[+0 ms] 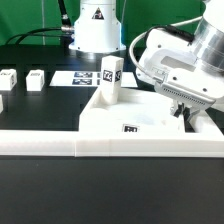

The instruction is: Assemble square table

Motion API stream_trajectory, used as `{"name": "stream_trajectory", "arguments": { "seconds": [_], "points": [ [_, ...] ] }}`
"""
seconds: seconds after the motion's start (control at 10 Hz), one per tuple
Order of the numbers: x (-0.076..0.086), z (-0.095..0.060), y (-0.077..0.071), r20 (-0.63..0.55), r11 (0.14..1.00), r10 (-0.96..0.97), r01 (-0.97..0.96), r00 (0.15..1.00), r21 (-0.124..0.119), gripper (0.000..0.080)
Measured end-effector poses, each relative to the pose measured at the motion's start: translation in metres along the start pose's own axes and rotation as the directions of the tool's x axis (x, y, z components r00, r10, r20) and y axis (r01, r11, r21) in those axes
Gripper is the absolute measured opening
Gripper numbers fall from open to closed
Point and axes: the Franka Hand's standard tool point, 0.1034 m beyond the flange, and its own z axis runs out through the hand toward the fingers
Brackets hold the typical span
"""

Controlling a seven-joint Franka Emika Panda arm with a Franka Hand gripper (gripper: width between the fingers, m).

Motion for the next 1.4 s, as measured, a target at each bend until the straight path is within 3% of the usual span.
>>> {"name": "stream_trajectory", "arguments": {
  "seconds": [0.5,0.7,0.9,1.1,1.4],
  "points": [
    [0.001,0.0,-0.001,-0.002,0.999,-0.036,0.036,0.999,0.006,0.006],
    [0.008,-0.002,0.003,-0.02,0.985,-0.168,0.168,0.986,0.046,0.006],
    [0.008,-0.008,0.003,-0.056,0.96,-0.248,0.253,0.967,0.12,0.006],
    [0.01,-0.011,0.005,-0.102,0.945,-0.285,0.297,0.953,0.138,0.0061],
    [0.011,-0.008,0.002,-0.111,0.948,-0.272,0.286,0.956,0.141,0.0061]
  ]
}}
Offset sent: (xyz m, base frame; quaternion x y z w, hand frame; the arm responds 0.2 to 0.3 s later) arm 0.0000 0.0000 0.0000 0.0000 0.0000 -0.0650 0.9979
